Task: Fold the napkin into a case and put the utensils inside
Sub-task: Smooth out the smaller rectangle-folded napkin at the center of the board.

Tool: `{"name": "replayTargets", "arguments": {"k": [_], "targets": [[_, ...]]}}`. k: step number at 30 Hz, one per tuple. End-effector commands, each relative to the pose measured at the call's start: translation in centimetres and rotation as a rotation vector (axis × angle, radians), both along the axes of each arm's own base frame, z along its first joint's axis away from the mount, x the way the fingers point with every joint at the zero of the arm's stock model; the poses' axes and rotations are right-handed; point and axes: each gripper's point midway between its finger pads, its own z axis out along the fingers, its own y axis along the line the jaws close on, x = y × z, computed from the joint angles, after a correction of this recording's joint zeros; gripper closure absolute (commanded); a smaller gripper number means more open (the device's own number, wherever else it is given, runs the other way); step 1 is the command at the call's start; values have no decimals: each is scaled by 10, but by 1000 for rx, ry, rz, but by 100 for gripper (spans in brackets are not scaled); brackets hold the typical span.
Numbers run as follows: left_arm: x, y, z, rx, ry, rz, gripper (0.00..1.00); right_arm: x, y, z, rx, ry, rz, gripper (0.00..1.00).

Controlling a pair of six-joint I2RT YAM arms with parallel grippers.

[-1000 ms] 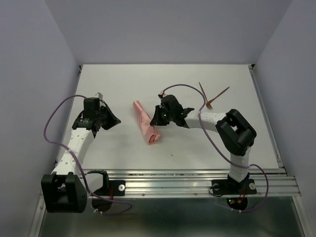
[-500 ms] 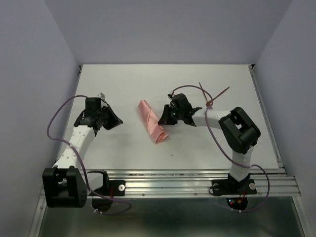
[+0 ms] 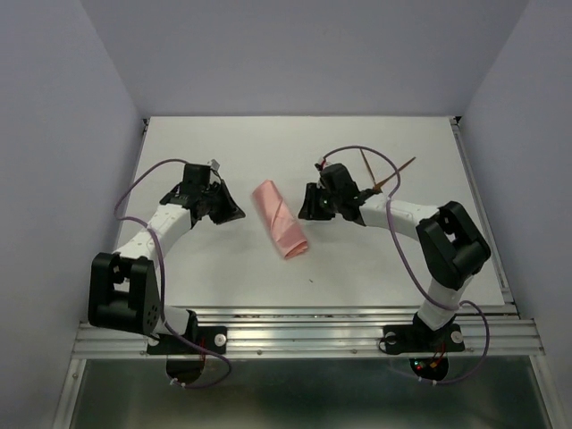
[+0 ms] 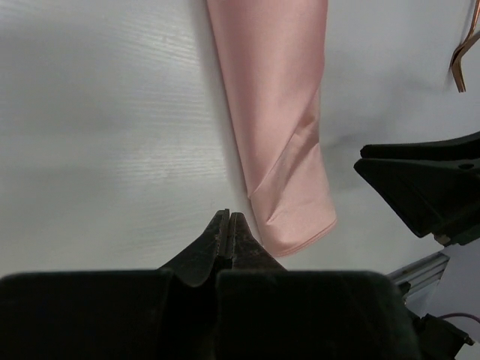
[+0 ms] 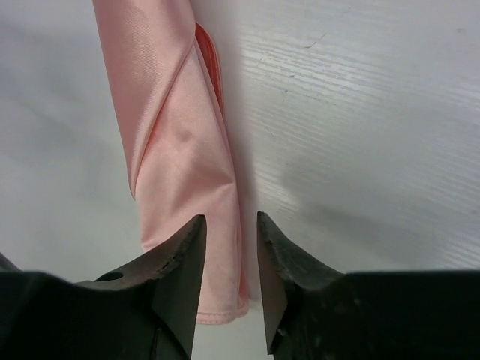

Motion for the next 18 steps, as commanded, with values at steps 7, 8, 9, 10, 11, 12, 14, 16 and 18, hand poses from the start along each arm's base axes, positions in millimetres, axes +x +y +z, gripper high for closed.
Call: {"name": "replayTargets", "arguments": {"k": [7, 8, 9, 10, 11, 12, 14, 16, 18], "targets": [[63, -32, 12, -41, -88, -33, 100, -42, 15, 21, -159, -75, 11, 85], [66, -33, -1, -37, -56, -34, 100, -44, 14, 17, -175, -69, -8, 84], [72, -37, 1, -45, -62, -38, 100, -48, 16, 11, -189, -57, -5, 85], [75, -39, -10, -46, -36, -41, 100, -55, 19, 8, -199, -45, -3, 85], [80, -43, -10, -50, -43, -45, 100, -57, 19, 3, -206, -31, -7, 84], [82, -46, -13, -51, -39, -51, 100, -62, 21, -1, -211, -20, 4, 84], [88, -50, -24, -45, -20, -52, 100, -64, 19, -13, -227, 1, -9, 84], [90, -53, -37, -30, 6, -54, 100, -62, 12, -23, -265, -1, -25, 84], [95, -55, -42, -26, 12, -52, 100, -61, 5, -29, -304, -3, -34, 84]]}}
